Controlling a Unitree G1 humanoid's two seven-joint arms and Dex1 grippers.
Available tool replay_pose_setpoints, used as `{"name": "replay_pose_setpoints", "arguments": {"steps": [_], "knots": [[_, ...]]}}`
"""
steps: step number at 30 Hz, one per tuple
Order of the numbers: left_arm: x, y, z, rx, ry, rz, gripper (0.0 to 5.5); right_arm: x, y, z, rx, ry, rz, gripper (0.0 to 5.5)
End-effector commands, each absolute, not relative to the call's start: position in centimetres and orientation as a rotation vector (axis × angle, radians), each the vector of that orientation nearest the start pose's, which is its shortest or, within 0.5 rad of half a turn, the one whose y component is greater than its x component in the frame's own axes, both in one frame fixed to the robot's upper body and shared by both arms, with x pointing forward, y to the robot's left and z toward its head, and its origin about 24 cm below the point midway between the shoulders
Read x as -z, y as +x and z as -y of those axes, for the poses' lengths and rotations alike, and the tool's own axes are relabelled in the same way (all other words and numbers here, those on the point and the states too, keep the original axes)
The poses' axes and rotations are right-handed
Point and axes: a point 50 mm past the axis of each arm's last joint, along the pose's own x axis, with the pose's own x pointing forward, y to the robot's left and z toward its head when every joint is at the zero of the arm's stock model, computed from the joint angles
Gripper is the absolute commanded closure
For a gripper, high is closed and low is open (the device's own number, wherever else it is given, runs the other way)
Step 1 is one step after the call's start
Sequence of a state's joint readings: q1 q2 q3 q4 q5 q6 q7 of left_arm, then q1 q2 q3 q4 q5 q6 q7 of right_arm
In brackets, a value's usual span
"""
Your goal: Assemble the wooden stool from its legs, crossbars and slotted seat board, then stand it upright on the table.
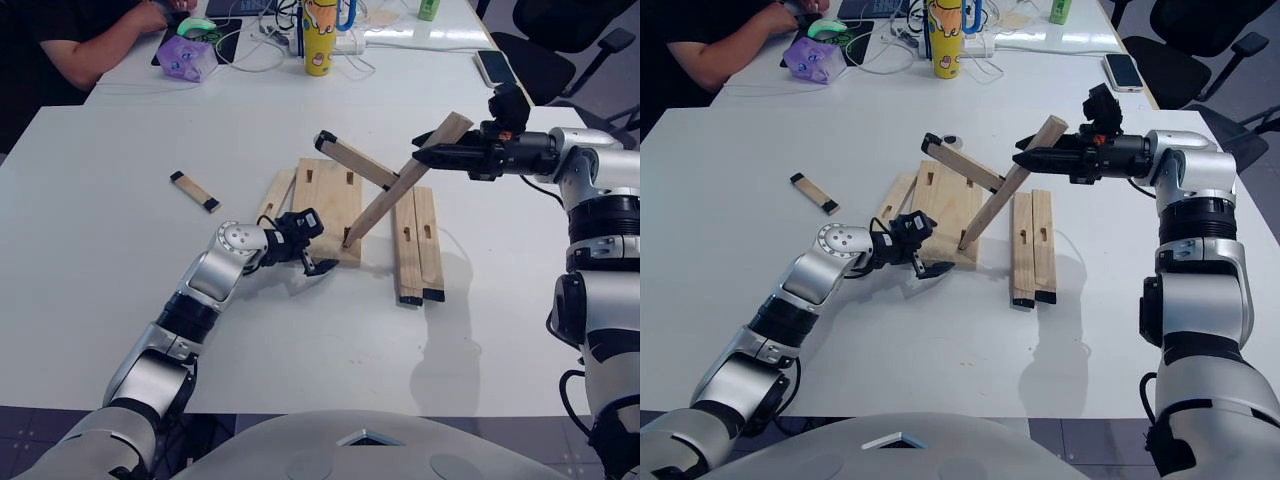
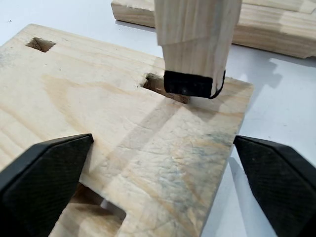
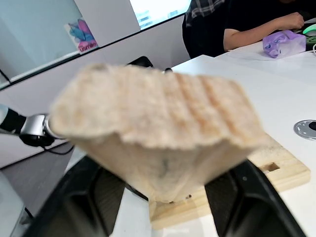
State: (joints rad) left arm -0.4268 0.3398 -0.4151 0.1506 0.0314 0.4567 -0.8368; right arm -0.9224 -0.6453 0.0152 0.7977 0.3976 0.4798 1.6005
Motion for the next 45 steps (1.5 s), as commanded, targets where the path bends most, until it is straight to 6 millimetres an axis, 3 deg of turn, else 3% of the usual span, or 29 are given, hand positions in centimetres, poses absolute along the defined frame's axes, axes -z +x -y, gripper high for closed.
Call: {"name": "replay_pose_setpoints", "arguments": {"steps": [1, 6, 10, 25, 32, 40, 45], "knots": [[-0.1, 26.1, -11.3, 1.078, 0.407, -0.725, 0.26, -18.4, 35.3, 22.6, -1.331, 0.069, -0.236, 3.44], [0.0, 26.0, -11.5, 1.088, 0.418, -0.736, 0.26, -18.7, 35.6, 21.2, -1.396, -0.042, -0.248, 3.44], [0.0, 26.1, -11.5, 1.092, 0.425, -0.736, 0.26, -17.4, 35.0, 20.0, -1.461, -0.153, -0.321, 3.44], [0.3, 25.7, -11.9, 1.078, 0.414, -0.742, 0.26, -16.8, 33.3, 19.6, -1.535, -0.202, -0.331, 3.44], [0.3, 25.5, -12.2, 1.062, 0.404, -0.742, 0.26, -16.0, 33.5, 19.2, -1.405, -0.353, -0.299, 3.44], [0.7, 24.9, -12.0, 1.064, 0.392, -0.746, 0.26, -15.0, 31.3, 18.0, -1.492, -0.279, -0.312, 3.44], [0.9, 24.7, -11.8, 1.056, 0.372, -0.75, 0.26, -14.0, 32.8, 18.1, -1.364, -0.183, -0.274, 3.44]]}}
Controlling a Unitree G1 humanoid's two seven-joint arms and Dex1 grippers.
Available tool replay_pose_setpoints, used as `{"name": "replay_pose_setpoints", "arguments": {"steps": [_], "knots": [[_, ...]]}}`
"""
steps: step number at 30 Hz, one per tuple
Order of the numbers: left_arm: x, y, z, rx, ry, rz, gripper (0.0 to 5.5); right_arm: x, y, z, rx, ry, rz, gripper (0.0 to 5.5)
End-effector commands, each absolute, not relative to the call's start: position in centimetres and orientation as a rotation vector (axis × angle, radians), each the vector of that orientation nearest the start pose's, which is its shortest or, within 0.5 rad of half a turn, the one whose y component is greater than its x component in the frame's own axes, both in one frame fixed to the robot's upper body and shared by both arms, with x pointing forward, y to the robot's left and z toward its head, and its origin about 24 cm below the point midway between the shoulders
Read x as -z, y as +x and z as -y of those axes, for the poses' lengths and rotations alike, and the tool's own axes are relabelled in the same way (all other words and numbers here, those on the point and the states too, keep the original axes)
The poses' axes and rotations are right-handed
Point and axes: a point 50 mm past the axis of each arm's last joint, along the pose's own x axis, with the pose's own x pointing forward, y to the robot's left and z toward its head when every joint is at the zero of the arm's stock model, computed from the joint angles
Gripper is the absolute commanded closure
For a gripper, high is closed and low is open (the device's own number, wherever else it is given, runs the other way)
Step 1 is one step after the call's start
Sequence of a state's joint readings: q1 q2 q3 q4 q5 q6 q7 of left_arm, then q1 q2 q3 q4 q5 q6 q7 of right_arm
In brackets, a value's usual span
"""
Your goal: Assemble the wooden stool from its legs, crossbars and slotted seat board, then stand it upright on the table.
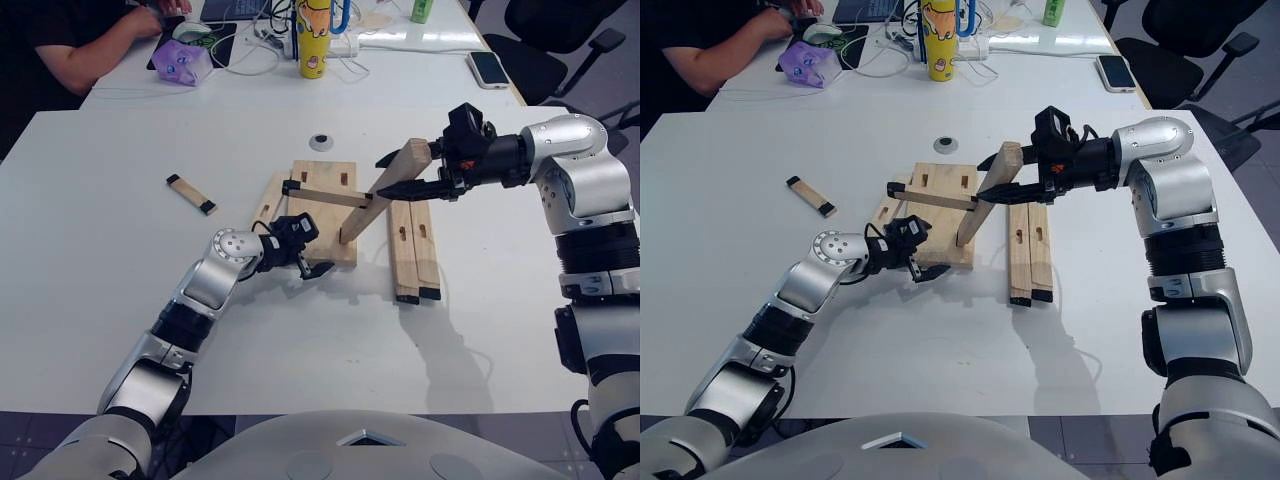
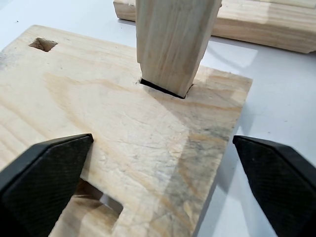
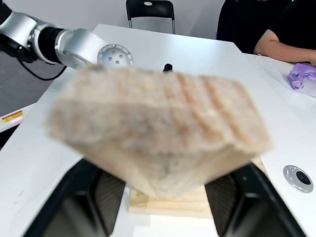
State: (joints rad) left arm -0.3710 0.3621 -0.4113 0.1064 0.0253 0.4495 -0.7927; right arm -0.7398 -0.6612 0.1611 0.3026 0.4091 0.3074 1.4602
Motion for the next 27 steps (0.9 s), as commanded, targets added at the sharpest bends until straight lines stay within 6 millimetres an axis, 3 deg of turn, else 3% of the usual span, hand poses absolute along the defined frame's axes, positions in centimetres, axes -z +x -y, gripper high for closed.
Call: {"name": "replay_pose_setpoints", "arguments": {"steps": [1, 5, 10, 14, 18, 21, 23, 27], "knots": [[0.9, 24.6, -11.8, 1.056, 0.371, -0.75, 0.26, -13.8, 33.1, 18.2, -1.345, -0.166, -0.268, 3.44], [1.0, 24.6, -11.8, 1.056, 0.365, -0.753, 0.26, -12.6, 32.9, 17.8, -1.371, -0.072, -0.259, 3.44], [1.1, 24.4, -11.7, 1.063, 0.361, -0.761, 0.26, -9.1, 30.2, 17.9, -1.424, -0.041, -0.35, 3.44], [1.3, 24.0, -11.8, 1.063, 0.352, -0.769, 0.26, -8.2, 28.5, 18.0, -1.45, -0.018, -0.378, 3.44], [1.5, 23.8, -11.8, 1.058, 0.339, -0.773, 0.26, -7.6, 30.4, 17.5, -1.277, 0.007, -0.328, 3.44], [1.6, 23.8, -11.6, 1.061, 0.337, -0.772, 0.26, -6.9, 30.7, 17.4, -1.228, 0.033, -0.307, 3.44], [1.6, 23.8, -11.6, 1.063, 0.337, -0.771, 0.26, -6.5, 30.2, 17.1, -1.25, 0.046, -0.312, 3.44], [1.6, 23.8, -11.7, 1.056, 0.333, -0.773, 0.26, -5.2, 27.1, 16.5, -1.428, 0.086, -0.405, 3.44]]}}
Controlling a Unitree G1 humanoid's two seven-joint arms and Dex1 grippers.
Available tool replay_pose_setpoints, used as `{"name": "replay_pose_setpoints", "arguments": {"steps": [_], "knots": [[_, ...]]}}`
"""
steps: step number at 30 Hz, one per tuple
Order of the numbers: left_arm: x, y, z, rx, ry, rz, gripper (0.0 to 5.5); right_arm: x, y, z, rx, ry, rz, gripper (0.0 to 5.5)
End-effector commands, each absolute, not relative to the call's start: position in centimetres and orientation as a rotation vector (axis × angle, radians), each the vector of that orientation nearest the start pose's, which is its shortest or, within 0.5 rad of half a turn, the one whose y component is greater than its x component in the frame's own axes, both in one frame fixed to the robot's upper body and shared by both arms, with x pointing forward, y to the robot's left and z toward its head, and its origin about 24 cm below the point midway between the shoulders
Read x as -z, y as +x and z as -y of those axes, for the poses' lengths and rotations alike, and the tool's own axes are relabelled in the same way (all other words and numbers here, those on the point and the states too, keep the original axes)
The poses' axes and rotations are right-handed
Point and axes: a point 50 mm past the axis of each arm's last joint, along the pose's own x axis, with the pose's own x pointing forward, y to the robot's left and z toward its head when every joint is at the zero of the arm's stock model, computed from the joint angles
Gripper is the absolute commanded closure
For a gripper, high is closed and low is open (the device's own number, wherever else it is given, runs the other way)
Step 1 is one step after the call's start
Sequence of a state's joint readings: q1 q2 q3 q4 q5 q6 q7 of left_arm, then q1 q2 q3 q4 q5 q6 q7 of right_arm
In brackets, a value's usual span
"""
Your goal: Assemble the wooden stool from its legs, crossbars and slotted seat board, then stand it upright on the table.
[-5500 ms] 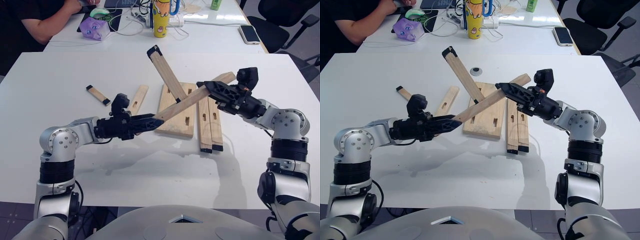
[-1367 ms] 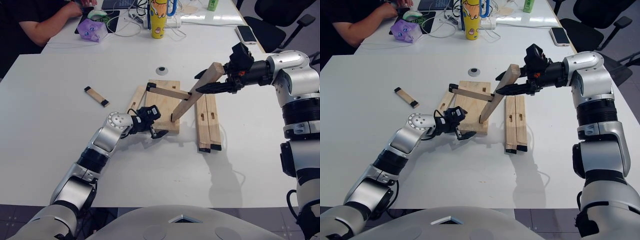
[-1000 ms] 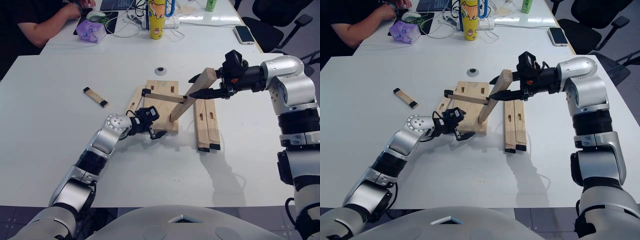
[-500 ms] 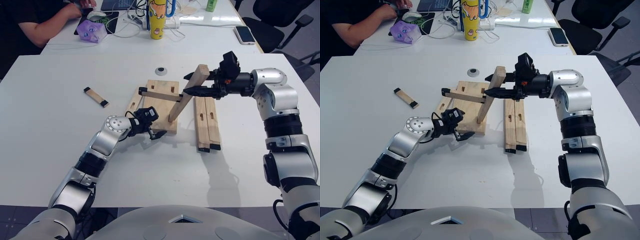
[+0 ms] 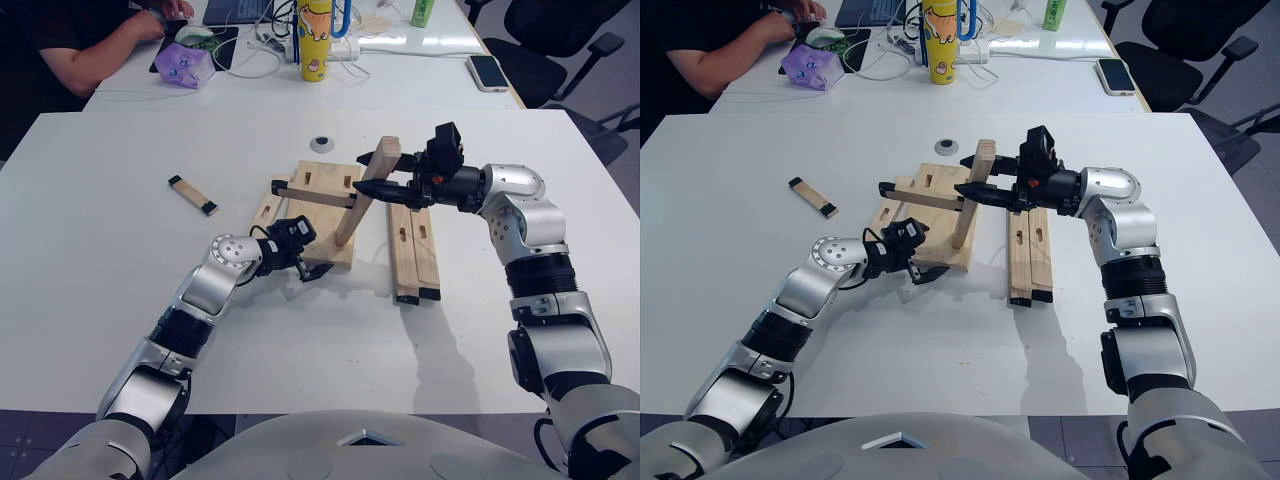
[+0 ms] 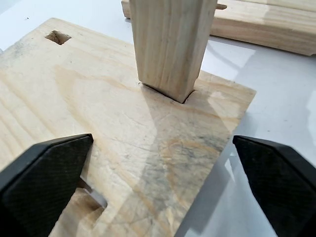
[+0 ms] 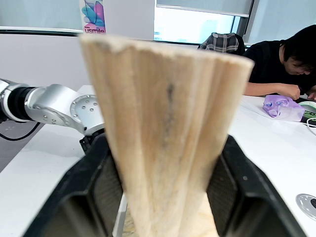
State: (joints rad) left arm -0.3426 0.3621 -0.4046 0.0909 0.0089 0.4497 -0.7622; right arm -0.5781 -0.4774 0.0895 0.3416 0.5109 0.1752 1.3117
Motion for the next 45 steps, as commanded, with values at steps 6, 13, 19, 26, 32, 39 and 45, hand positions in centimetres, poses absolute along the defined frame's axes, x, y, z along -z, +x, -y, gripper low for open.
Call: {"name": "replay_pose_setpoints", "arguments": {"steps": [6, 13, 19, 26, 32, 39, 45], "knots": [[1.6, 23.8, -11.9, 1.039, 0.323, -0.772, 0.26, -4.5, 26.5, 16.6, -1.396, 0.115, -0.412, 3.44], [1.7, 23.8, -11.8, 1.036, 0.317, -0.772, 0.26, -6.9, 29.0, 16.5, -1.295, 0.182, -0.269, 3.44], [1.8, 23.6, -11.6, 1.03, 0.304, -0.771, 0.26, -8.9, 30.0, 17.2, -1.252, 0.201, -0.182, 2.25], [1.8, 23.7, -11.6, 1.01, 0.298, -0.76, 0.26, -7.7, 26.1, 21.3, -1.29, 0.085, -0.431, 1.32], [2.2, 23.4, -12.0, 0.957, 0.27, -0.766, 0.26, -18.9, 26.7, 23.1, -1.394, 0.342, -0.176, 1.76], [2.4, 23.5, -11.6, 0.958, 0.261, -0.771, 0.26, -29.1, 28.3, 18.1, -1.432, 0.532, 0.331, 2.86], [2.4, 24.3, -11.1, 0.96, 0.264, -0.76, 0.26, -29.5, 29.2, 15.4, -1.317, 0.601, 0.44, 3.71]]}}
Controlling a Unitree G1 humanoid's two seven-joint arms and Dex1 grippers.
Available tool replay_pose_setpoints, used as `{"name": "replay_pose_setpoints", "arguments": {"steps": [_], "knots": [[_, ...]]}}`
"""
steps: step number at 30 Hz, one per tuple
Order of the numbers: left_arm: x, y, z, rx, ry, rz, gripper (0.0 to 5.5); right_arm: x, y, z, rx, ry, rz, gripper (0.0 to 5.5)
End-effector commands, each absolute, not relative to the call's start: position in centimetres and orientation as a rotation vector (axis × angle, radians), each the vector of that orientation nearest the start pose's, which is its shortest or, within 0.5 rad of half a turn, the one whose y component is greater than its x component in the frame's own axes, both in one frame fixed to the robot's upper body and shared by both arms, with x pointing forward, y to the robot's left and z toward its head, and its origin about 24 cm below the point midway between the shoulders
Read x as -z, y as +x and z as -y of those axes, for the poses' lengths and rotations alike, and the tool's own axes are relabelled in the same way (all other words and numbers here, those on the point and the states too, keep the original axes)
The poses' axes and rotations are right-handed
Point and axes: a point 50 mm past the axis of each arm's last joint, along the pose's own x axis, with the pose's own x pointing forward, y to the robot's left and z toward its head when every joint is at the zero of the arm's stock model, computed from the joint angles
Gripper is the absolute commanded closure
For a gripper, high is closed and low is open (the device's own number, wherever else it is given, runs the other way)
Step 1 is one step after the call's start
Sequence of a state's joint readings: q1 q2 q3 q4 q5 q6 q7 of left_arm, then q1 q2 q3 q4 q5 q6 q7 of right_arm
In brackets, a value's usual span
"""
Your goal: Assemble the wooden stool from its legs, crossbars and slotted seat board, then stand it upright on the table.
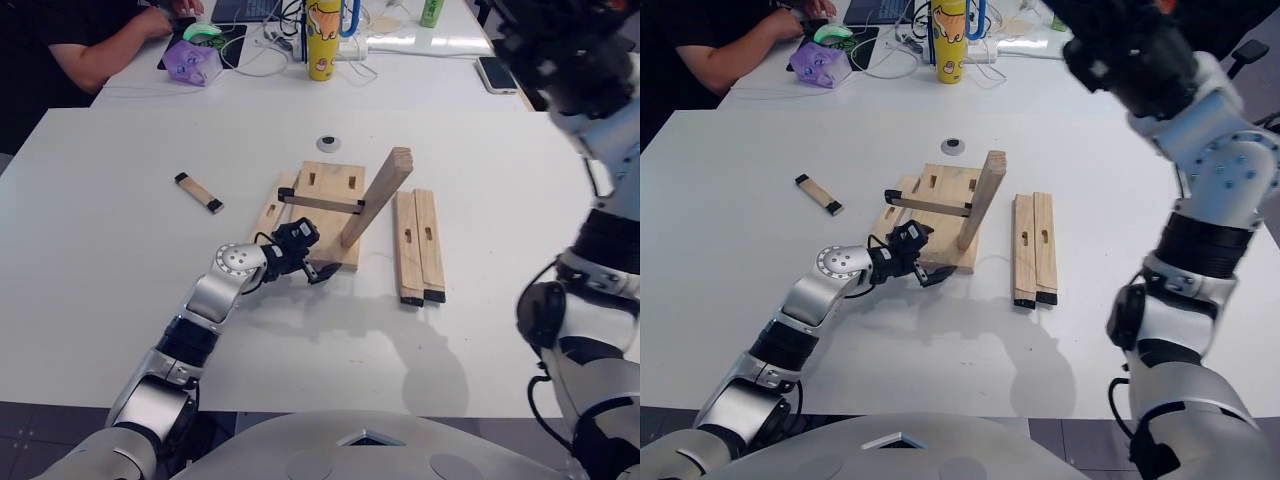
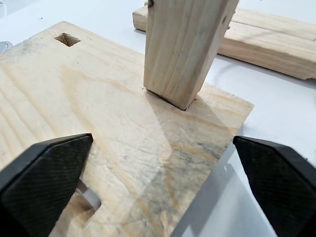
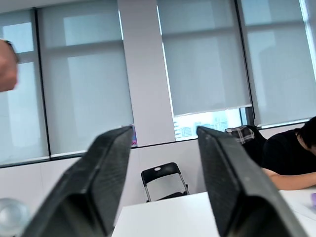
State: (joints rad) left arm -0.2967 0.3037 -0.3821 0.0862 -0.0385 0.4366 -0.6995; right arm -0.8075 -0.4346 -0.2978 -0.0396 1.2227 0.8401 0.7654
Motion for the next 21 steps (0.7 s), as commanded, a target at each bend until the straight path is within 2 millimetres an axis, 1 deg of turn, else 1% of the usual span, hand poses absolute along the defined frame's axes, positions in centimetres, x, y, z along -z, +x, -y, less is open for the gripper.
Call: {"name": "replay_pose_setpoints", "arguments": {"steps": [1, 3, 5, 6, 7, 8, 9, 10, 11, 12, 13, 14, 15, 16, 18, 20, 21], "knots": [[2.4, 24.3, -11.1, 0.955, 0.261, -0.76, 0.26, -30.5, 29.1, 15.7, -1.318, 0.629, 0.484, 3.8], [2.5, 24.4, -11.2, 0.948, 0.257, -0.762, 0.26, -32.4, 28.7, 16.2, -1.332, 0.666, 0.56, 4.19], [2.6, 24.3, -11.2, 0.944, 0.25, -0.762, 0.26, -33.1, 28.2, 16.2, -1.35, 0.662, 0.571, 4.52], [2.7, 24.3, -11.2, 0.942, 0.247, -0.762, 0.26, -32.8, 28.2, 16.1, -1.351, 0.678, 0.561, 4.65], [2.7, 24.3, -11.2, 0.942, 0.246, -0.762, 0.26, -32.1, 28.3, 15.9, -1.342, 0.685, 0.533, 4.75], [2.7, 24.3, -11.2, 0.941, 0.246, -0.763, 0.26, -30.3, 28.7, 15.1, -1.323, 0.666, 0.459, 4.95], [2.7, 24.2, -11.2, 0.941, 0.245, -0.764, 0.26, -27.8, 29.1, 14.1, -1.303, 0.634, 0.339, 5.1], [2.7, 24.3, -11.1, 0.945, 0.245, -0.763, 0.26, -22.7, 29.7, 12.3, -1.228, 0.532, 0.111, 5.29], [2.7, 24.3, -11.0, 0.95, 0.248, -0.762, 0.26, -16.4, 30.1, 11.1, -1.089, 0.433, -0.152, 5.43], [2.6, 24.4, -10.8, 0.958, 0.254, -0.757, 0.26, -10.4, 29.3, 11.2, -0.956, 0.288, -0.364, 5.47], [2.4, 24.6, -10.6, 0.968, 0.261, -0.751, 0.26, -6.6, 28.0, 11.8, -0.884, 0.227, -0.494, 5.47], [2.2, 24.7, -10.5, 0.977, 0.266, -0.744, 0.26, -5.1, 27.1, 12.4, -0.848, 0.243, -0.536, 5.47], [2.0, 24.8, -10.5, 0.976, 0.265, -0.739, 0.26, -6.0, 27.2, 12.5, -0.863, 0.266, -0.48, 5.47], [2.0, 24.7, -10.6, 0.967, 0.259, -0.737, 0.26, -7.9, 28.1, 12.2, -0.892, 0.31, -0.385, 5.47], [2.1, 24.5, -10.8, 0.946, 0.244, -0.738, 0.26, -13.3, 30.4, 11.7, -0.944, 0.406, -0.132, 5.47], [2.3, 24.5, -10.8, 0.936, 0.236, -0.741, 0.26, -17.6, 31.3, 11.7, -0.996, 0.504, 0.052, 5.47], [2.4, 24.5, -10.8, 0.932, 0.231, -0.741, 0.26, -19.4, 31.4, 11.9, -1.022, 0.549, 0.128, 5.47]]}}
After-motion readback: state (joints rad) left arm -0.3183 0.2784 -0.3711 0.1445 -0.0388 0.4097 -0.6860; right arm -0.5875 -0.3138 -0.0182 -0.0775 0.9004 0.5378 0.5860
